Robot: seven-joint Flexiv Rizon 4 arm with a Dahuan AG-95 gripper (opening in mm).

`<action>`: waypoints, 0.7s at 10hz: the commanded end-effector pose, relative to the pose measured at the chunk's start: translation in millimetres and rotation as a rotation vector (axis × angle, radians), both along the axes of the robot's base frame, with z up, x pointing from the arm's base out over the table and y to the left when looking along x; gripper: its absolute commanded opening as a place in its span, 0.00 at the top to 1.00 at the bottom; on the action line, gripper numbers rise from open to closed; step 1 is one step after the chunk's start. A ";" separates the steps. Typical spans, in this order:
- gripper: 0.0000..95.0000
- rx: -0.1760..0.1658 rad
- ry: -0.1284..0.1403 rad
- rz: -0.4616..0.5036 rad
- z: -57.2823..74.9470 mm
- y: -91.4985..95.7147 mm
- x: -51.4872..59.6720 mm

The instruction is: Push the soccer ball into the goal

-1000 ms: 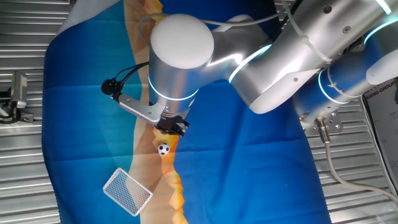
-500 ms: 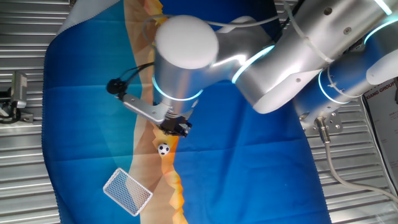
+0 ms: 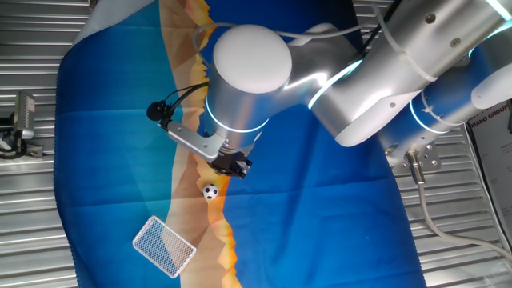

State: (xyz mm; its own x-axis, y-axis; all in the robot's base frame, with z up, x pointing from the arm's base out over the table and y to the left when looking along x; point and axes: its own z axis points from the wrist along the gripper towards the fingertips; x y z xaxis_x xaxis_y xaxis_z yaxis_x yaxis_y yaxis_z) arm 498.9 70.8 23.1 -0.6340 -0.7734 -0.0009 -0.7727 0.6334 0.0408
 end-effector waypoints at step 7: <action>1.00 -0.006 0.007 -0.034 -2.9 13.1 4.5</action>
State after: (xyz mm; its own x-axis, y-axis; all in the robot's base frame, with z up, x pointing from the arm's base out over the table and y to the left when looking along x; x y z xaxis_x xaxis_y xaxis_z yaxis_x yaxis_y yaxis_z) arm 503.8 85.4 20.1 -0.6611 -0.7502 0.0087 -0.7494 0.6608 0.0409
